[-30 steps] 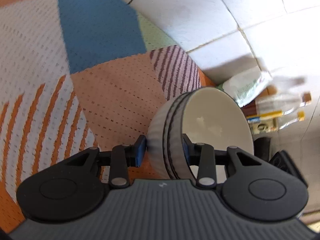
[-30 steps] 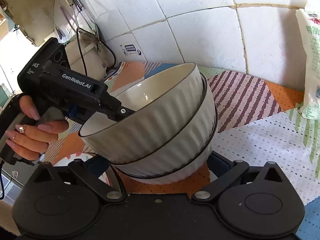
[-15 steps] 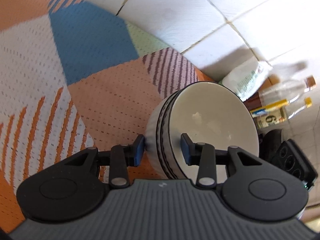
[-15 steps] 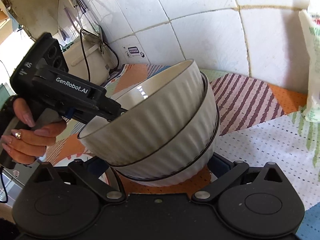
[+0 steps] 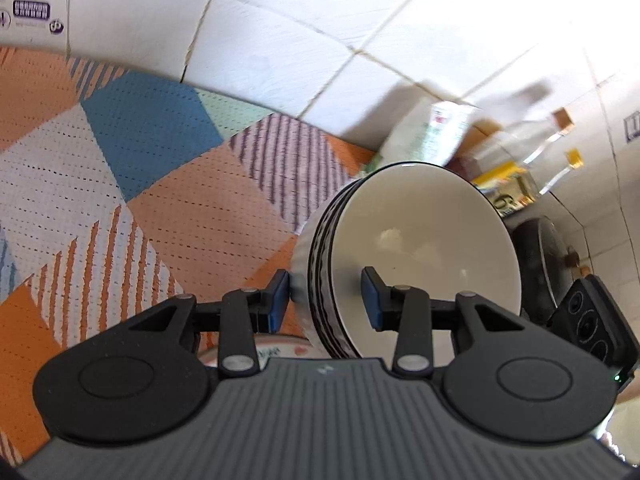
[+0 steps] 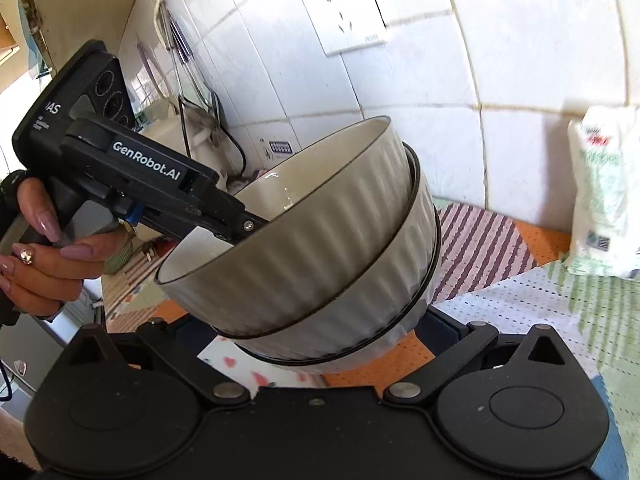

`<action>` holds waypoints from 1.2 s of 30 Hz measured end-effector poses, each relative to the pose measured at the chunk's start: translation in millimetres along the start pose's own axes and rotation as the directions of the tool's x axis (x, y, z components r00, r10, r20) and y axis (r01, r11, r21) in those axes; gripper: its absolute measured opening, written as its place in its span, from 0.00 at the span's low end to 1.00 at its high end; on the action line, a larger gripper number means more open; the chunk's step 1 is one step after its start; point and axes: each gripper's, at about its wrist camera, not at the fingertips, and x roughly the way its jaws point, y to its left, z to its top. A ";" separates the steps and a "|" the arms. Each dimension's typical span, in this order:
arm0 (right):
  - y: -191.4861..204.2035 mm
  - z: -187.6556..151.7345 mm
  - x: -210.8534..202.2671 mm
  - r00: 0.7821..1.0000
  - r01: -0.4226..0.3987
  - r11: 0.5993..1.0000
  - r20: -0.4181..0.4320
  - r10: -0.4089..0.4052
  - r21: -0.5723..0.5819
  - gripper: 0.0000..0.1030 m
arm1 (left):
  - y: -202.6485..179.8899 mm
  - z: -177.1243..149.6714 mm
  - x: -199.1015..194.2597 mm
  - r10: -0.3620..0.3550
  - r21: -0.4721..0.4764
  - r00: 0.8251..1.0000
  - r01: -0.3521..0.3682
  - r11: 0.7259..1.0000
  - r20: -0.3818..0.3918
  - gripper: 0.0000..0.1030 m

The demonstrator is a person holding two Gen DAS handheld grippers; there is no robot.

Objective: Organize plates and bowls
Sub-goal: 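Carry the bowl stack with the left gripper and lower it onto the bunny plate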

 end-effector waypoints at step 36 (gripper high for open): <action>154.4 -85.6 -58.0 0.989 0.139 0.986 0.035 -0.142 0.087 1.00 | 4.8 -115.3 -97.0 0.015 0.201 0.994 0.007 0.980 -0.108 0.35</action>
